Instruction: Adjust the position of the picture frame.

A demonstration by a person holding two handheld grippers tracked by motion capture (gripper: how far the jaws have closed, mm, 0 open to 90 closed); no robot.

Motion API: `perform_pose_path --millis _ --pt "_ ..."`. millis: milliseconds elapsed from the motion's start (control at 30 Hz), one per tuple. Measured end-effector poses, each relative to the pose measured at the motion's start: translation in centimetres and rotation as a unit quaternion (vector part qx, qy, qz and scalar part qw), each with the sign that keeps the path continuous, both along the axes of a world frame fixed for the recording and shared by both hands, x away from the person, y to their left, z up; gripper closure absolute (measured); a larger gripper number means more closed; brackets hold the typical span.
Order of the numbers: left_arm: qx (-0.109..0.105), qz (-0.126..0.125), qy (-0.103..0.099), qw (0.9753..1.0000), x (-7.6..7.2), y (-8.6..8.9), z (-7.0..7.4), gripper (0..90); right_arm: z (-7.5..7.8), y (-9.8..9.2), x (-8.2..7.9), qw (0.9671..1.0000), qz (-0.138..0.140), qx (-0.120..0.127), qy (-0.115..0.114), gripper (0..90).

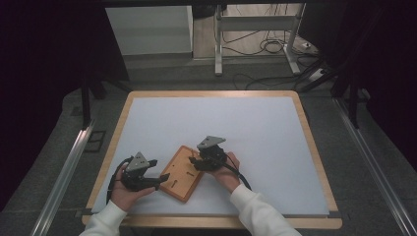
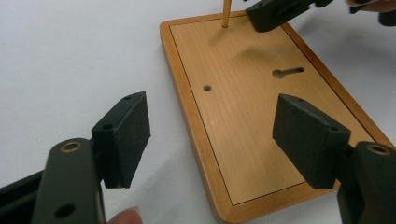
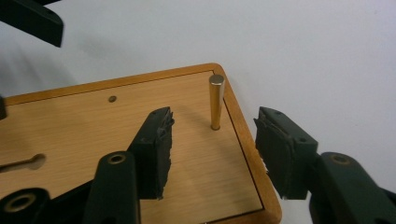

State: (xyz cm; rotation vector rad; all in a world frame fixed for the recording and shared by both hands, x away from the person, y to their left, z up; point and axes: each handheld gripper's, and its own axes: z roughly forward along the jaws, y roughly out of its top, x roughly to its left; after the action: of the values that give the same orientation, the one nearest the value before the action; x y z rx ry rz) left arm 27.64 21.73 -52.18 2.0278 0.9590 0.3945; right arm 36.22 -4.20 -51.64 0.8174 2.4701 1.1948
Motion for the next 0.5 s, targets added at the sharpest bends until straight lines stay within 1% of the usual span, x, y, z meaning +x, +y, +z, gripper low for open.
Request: perform_pose_path --millis 67,100,133,167,267,300,333,367,400,500 --pt "0.0 0.0 0.0 1.0 0.0 0.0 0.0 27.2 -0.2 0.1 0.3 1.0 -0.004 0.005 0.001 50.6" --pt "0.0 0.0 0.0 1.0 0.0 0.0 0.0 27.2 -0.2 0.1 0.3 1.0 -0.004 0.005 0.001 50.6" --pt "0.001 0.0 0.001 1.0 0.1 0.0 0.0 27.2 -0.2 0.2 0.5 0.9999 -0.005 0.013 0.004 52.0" --pt "0.001 0.0 0.001 1.0 0.0 0.0 0.0 27.2 -0.4 0.4 0.9 0.9998 -0.005 0.015 0.007 56.7" --pt "0.0 0.001 0.0 1.0 0.0 0.0 0.0 27.2 -0.7 0.7 1.2 0.9996 -0.01 0.023 0.01 65.3" --pt "0.0 0.001 0.0 1.0 0.0 0.0 0.0 27.2 -0.7 0.7 1.2 0.9996 -0.01 0.023 0.01 65.3" --pt "0.0 0.001 0.0 1.0 0.0 0.0 0.0 27.2 -0.9 0.8 1.3 0.9995 -0.007 0.027 0.014 71.0" --pt "0.0 0.001 0.0 1.0 0.0 0.0 0.0 27.2 -0.9 0.8 1.3 0.9995 -0.007 0.027 0.014 71.0" --pt "-0.001 0.0 0.0 1.0 0.0 0.1 0.0 27.2 -1.0 0.9 1.4 0.9994 -0.007 0.03 0.016 74.0" --pt "0.0 -0.001 0.0 1.0 0.0 0.1 0.0 27.2 -1.1 1.1 1.4 0.9994 -0.005 0.028 0.02 75.8"
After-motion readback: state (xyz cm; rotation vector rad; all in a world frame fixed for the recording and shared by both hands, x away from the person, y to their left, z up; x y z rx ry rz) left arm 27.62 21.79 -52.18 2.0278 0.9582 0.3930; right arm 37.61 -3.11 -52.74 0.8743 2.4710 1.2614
